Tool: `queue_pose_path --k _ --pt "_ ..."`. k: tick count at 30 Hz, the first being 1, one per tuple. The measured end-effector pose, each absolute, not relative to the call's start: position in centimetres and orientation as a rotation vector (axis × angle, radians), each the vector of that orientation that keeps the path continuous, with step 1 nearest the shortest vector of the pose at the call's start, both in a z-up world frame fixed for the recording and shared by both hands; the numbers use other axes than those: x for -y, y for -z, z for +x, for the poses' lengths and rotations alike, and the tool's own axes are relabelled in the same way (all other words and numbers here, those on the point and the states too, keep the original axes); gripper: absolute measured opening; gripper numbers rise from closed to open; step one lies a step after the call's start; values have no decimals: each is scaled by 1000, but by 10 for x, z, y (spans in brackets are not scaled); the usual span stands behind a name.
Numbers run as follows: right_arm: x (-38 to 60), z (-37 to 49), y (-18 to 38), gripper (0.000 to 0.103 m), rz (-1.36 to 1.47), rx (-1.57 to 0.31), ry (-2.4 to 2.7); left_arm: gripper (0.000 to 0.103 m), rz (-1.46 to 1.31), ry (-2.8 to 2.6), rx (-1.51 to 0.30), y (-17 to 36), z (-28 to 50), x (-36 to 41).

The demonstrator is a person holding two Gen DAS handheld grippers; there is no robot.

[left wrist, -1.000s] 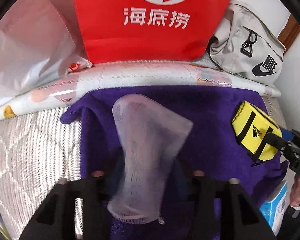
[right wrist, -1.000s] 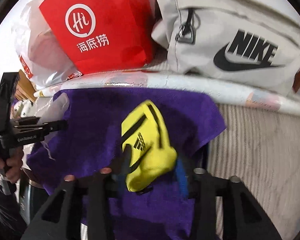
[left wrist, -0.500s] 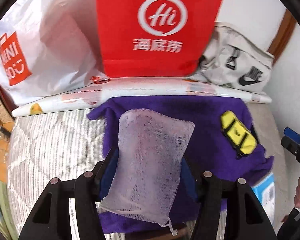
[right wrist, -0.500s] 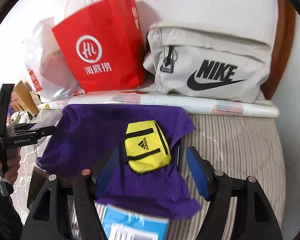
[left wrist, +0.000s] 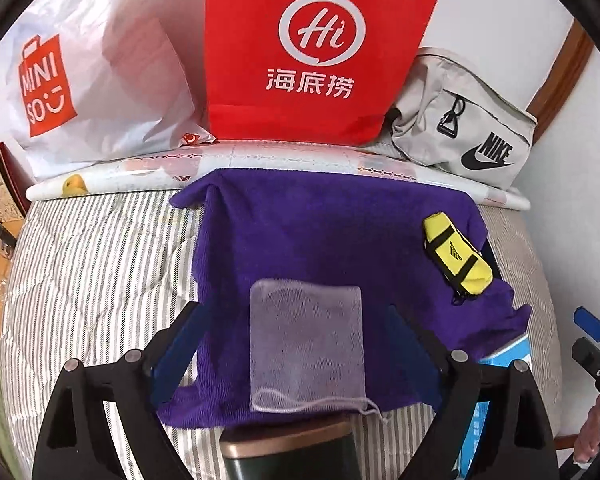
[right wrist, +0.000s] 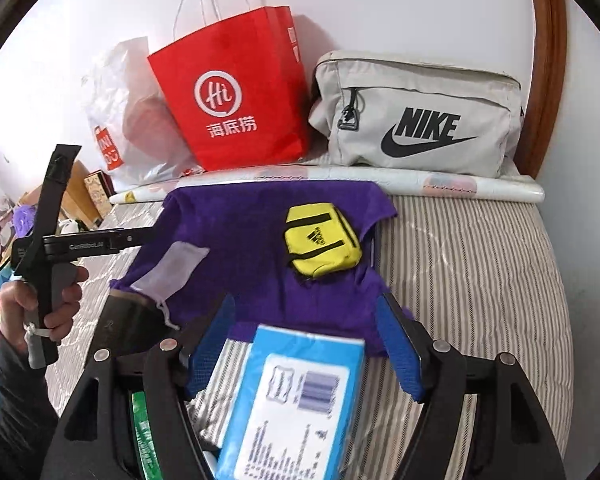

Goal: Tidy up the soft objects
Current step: 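Lower the yellow pouch onto the purple towel with the right gripper while the left releases the mesh bag there, then grasp the white gloves beside the blue box with the right gripper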

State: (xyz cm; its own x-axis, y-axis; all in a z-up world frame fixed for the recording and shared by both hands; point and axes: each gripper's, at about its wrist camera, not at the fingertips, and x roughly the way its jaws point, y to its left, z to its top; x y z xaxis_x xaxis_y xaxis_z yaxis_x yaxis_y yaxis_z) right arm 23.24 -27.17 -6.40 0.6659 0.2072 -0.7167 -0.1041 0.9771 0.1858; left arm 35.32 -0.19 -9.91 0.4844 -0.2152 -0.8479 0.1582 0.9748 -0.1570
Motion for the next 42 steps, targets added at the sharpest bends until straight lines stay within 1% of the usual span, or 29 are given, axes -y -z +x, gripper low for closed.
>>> queue_pose_path --k 10,13,15,17,21,28,35,39,42 --pt "256 183 64 72 146 -778 -214 89 -57 246 -941 73 289 -12" --pt "253 161 66 72 140 -781 -222 89 -53 242 -943 68 263 -14" --pt "249 150 68 72 101 -814 -250 89 -44 238 -959 69 246 -14" --pt "244 130 70 72 61 -805 -251 89 -46 250 -950 68 229 -14" --pt "241 96 82 72 55 -810 -278 89 -75 254 -972 77 195 -17" --pt "251 54 123 72 96 -857 -262 90 -90 256 -981 101 143 -21" --pt "263 18 164 72 144 -930 -263 90 -103 247 -1029 128 114 -19" --pt "262 13 172 72 153 -920 -260 90 -104 253 -1034 135 108 -14" --pt "257 19 165 72 174 -864 -280 90 -104 268 -1045 139 108 -10"
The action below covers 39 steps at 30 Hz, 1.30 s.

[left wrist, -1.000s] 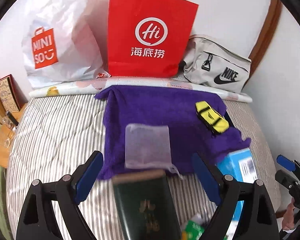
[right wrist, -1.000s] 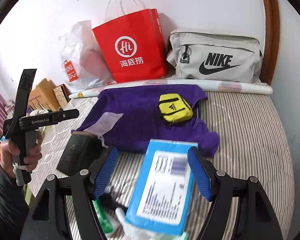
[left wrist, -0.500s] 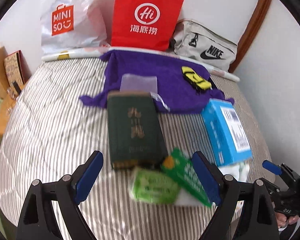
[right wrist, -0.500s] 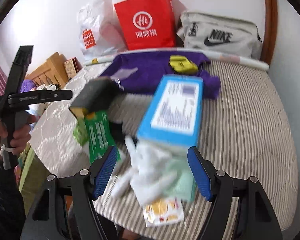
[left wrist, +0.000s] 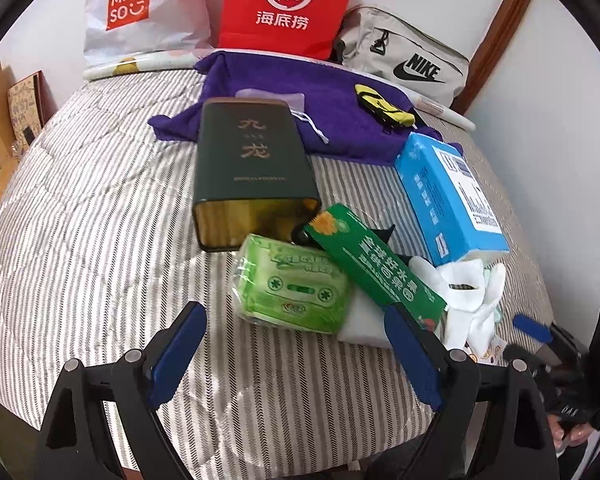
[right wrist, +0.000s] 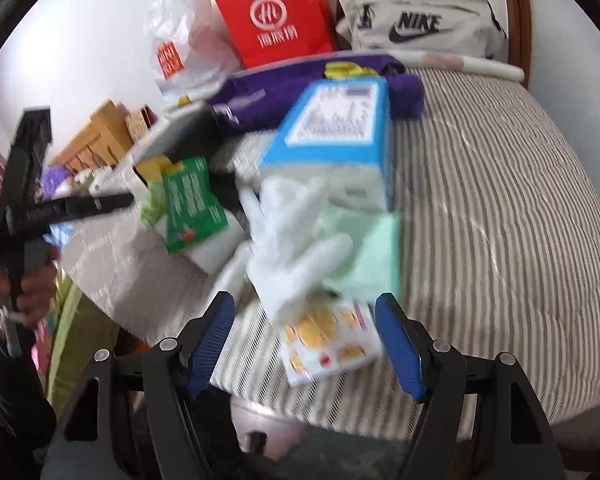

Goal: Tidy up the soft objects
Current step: 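Grasp the white gloves beside the blue box with the right gripper, then grasp the green snack packet with the left gripper while the right lifts the gloves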

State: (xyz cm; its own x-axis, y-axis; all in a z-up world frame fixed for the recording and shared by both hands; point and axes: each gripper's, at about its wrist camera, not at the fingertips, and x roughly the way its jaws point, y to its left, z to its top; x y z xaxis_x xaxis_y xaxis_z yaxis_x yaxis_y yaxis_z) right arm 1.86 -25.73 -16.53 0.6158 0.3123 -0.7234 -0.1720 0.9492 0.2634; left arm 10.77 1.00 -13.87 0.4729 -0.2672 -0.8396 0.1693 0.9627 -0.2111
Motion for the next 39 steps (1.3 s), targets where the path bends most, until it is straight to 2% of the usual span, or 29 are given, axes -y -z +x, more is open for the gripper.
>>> queue_pose_path --k 10,12,14,15,16,17,33,39 --pt "225 73 190 75 64 -896 -223 91 -85 323 -1029 136 103 -7" --pt "226 73 193 70 67 -873 -190 91 -75 325 -1036 140 106 -3" --pt "228 75 193 47 67 -868 -177 91 -83 333 -1047 143 108 0" --pt "230 75 193 40 68 -869 -177 91 -94 343 -1053 145 110 2" --pt "231 76 192 25 77 -876 -202 91 -100 351 -1056 146 109 4" --pt "232 75 190 23 85 -879 -222 91 -106 367 -1057 147 109 8" --pt "257 44 137 20 173 -708 -302 91 -3 269 -1110 157 135 73" --pt "271 34 134 21 205 -687 -318 96 86 132 -1157 166 145 99"
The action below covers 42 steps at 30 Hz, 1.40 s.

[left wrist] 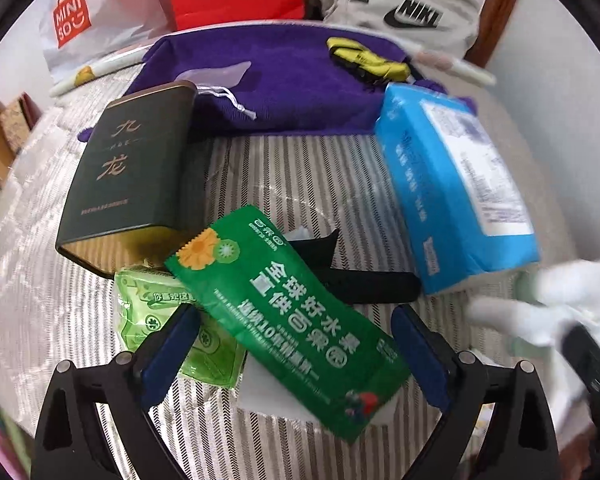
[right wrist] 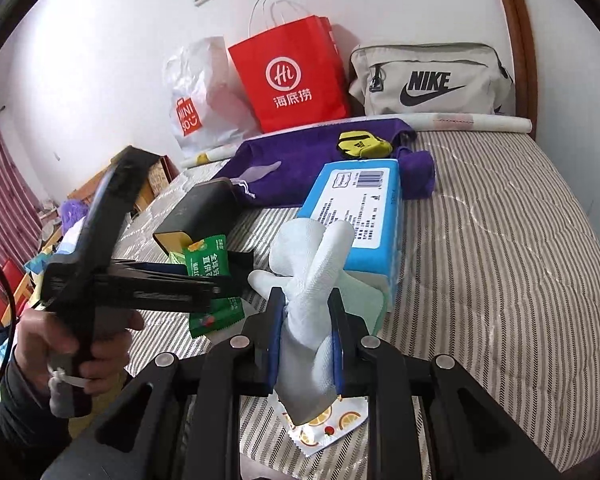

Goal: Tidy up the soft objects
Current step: 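Grasp the green snack packet with the left gripper while the right lifts the gloves, then carry the green packet toward the towel with left gripper while right holds gloves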

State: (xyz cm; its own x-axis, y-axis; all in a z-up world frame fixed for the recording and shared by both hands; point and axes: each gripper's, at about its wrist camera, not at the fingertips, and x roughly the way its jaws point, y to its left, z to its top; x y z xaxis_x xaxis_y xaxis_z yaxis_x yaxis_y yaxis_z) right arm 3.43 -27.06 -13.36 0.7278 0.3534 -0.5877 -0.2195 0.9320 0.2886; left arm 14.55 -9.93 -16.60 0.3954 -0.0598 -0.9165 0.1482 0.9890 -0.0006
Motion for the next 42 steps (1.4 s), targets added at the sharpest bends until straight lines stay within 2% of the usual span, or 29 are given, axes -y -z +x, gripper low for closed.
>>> queue_pose_path --k 4,6,7,8,10,14,42 --pt "282 26 129 21 224 -664 -318 96 135 63 -1137 169 144 107" --pt "288 24 128 21 235 -658 -311 85 140 58 -1127 165 141 107" --pt "292 22 128 21 245 -655 -306 73 145 58 -1119 162 138 105" --pt "295 21 128 21 252 -654 -306 66 139 60 -1113 157 137 102" --pt "299 20 131 21 264 -654 -303 56 102 91 -1113 149 138 96" --pt "301 19 139 21 262 -670 -274 46 27 147 -1113 142 137 79" --pt "282 27 146 21 238 -748 -231 44 -259 216 -1126 157 109 -39"
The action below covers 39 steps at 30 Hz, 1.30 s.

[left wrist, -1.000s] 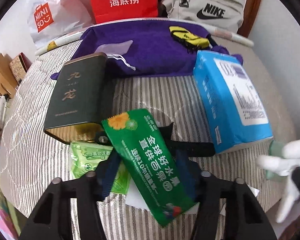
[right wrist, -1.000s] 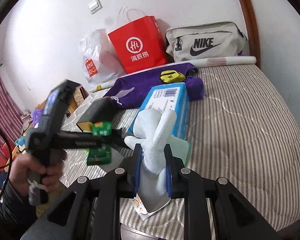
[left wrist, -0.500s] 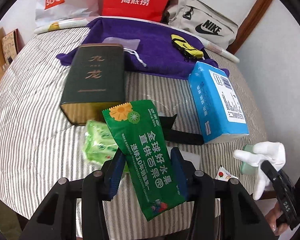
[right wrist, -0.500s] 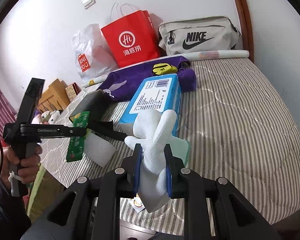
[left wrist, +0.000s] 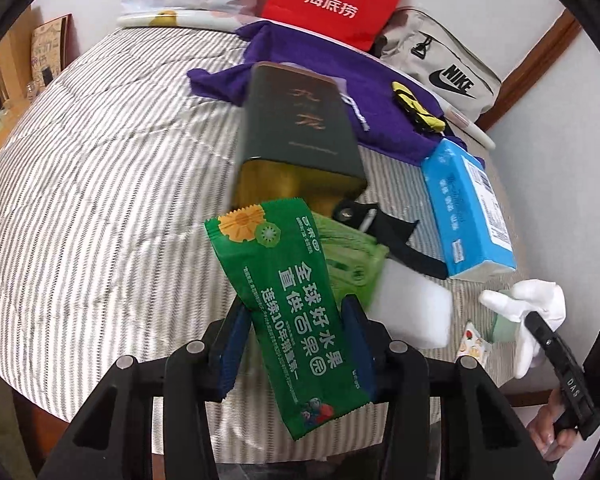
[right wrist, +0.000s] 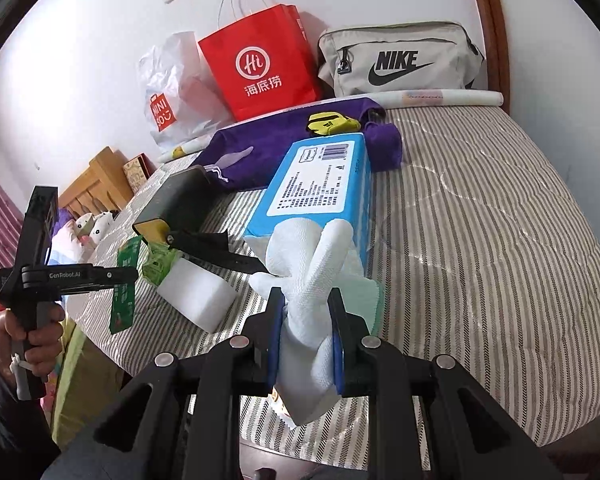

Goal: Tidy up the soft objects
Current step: 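Carry the green packet toward the towel with left gripper while right holds gloves, then lower green packet onto purple towel with left gripper while right lowers gloves there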

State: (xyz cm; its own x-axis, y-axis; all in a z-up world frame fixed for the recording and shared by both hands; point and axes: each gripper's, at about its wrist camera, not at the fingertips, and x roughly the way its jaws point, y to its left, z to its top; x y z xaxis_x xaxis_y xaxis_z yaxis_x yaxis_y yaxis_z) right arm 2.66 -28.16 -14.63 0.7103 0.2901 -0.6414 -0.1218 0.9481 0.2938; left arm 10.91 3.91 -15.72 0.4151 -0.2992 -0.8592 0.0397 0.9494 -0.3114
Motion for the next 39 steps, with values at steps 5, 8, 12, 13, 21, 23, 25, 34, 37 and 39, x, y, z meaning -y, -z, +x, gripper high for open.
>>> queue_pose_path --k 5,8,12,13,21,23,25,34,37,39 --pt "280 32 148 21 238 -773 -214 44 -279 240 -1142 164 111 -51" --pt "282 34 147 21 259 -782 -197 44 -277 258 -1141 163 114 -57" --pt "281 37 138 21 265 -779 -188 44 -284 267 -1137 158 120 -66" --pt "280 38 136 21 263 -776 -187 44 -291 271 -1137 156 122 -68" --pt "278 48 108 21 263 -729 -211 44 -309 331 -1099 130 124 -73" --pt "278 50 102 21 270 -719 -224 44 -300 328 -1087 122 124 -73" --pt "278 53 97 21 271 -710 -230 44 -289 324 -1073 115 125 -72" --pt "278 74 82 21 252 -689 -249 44 -265 340 -1035 95 142 -63" --pt "277 81 81 21 247 -686 -257 42 -276 348 -1033 94 151 -59" --pt "277 84 79 21 250 -681 -265 41 -275 349 -1024 92 155 -57"
